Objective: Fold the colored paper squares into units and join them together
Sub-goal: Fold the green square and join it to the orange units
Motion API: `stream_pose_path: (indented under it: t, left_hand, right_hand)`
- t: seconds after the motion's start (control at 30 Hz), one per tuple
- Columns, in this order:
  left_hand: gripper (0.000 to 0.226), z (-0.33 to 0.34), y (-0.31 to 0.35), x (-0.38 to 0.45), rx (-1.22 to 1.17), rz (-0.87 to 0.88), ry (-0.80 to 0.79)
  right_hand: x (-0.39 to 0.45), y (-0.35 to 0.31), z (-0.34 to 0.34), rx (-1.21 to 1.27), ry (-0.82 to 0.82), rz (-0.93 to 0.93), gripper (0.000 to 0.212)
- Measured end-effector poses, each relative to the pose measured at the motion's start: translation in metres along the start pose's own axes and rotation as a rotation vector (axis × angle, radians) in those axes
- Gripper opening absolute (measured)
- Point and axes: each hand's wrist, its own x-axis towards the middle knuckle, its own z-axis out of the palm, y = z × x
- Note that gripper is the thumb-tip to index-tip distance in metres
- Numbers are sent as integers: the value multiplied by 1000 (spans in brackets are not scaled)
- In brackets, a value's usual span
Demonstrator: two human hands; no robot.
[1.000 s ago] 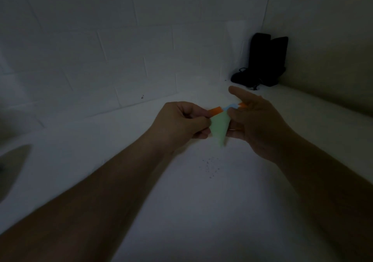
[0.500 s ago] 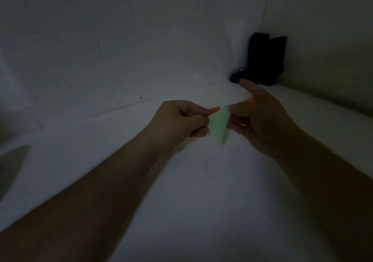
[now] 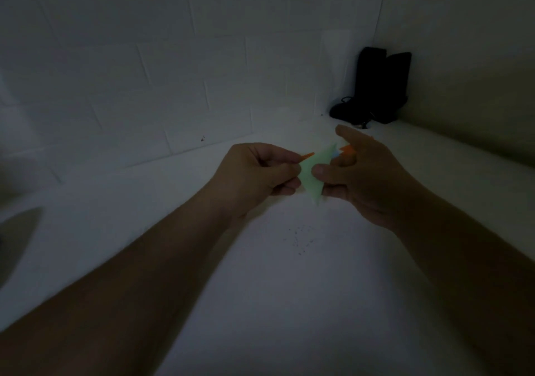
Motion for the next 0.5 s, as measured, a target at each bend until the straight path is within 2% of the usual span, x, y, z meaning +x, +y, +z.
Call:
stream_pose_path:
  t: [0.2,0.5]
  left_hand:
    - [8,-4,-2,3,-37,13,48]
    - [9,-3,0,2,-89,20,67]
  right_hand:
    - [-2,-2,2,-32,25,15,86]
    - [0,0,-1,3,-12,37,87]
